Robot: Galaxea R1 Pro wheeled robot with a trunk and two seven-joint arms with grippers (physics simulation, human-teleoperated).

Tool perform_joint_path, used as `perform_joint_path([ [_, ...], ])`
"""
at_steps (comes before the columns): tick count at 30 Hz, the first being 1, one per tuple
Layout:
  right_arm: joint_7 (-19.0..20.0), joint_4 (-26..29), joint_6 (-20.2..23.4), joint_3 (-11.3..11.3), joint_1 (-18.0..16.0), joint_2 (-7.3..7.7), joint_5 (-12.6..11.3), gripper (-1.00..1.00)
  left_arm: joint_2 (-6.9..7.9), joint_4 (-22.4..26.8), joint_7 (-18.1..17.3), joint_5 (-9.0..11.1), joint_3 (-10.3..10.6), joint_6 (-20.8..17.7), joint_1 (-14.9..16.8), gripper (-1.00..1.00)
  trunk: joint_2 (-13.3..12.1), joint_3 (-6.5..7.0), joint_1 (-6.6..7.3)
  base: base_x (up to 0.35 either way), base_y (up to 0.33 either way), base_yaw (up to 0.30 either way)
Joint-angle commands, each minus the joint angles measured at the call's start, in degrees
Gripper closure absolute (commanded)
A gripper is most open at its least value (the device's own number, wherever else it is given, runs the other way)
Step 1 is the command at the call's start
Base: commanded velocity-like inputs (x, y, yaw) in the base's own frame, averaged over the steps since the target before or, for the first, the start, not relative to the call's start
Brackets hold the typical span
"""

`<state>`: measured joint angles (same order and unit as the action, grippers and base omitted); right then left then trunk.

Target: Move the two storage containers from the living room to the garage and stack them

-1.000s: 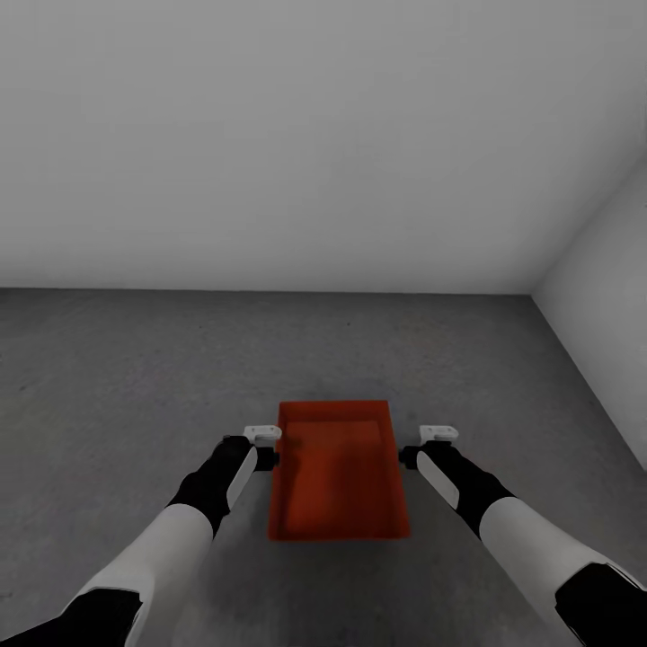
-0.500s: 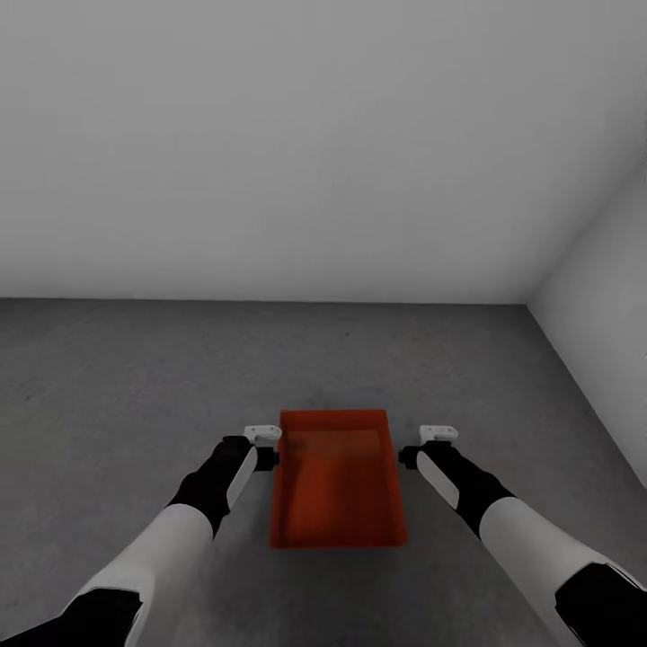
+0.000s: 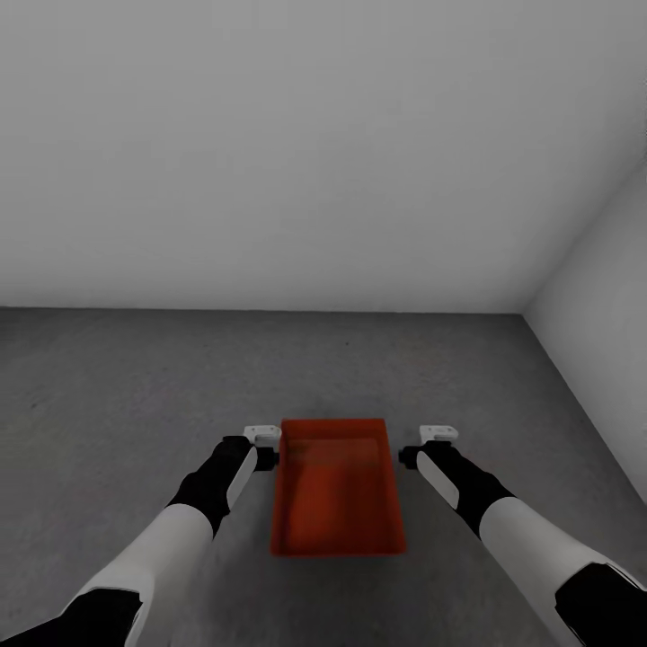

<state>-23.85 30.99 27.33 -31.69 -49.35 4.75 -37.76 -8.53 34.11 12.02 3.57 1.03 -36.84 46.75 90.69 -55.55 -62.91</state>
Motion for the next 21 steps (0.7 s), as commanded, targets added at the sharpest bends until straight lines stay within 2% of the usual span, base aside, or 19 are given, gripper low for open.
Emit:
perform_joint_path([
  [1, -0.50, 0.13, 0.18, -0.48, -0.05, 0.09, -0.56, -1.00, 0.00, 0.08, 0.37, 0.39, 0.11, -0.25, 0.01, -1.00, -0.39, 0.24, 0.23, 0.000, 0.000, 0.000],
  [13, -0.50, 0.13, 0.18, -0.48, -0.05, 0.09, -0.56, -1.00, 0.00, 0.08, 0.37, 0.39, 0.12, -0.25, 0.01, -1.00, -5.21, 3.47, 2.86, 0.000, 0.000, 0.000],
  [21, -0.50, 0.13, 0.18, -0.48, -0.05, 0.16, -0.56, -1.00, 0.00, 0.08, 0.37, 0.39, 0.15, -0.25, 0.01, -1.00, -8.42, 5.08, 4.62, 0.000, 0.000, 0.000],
])
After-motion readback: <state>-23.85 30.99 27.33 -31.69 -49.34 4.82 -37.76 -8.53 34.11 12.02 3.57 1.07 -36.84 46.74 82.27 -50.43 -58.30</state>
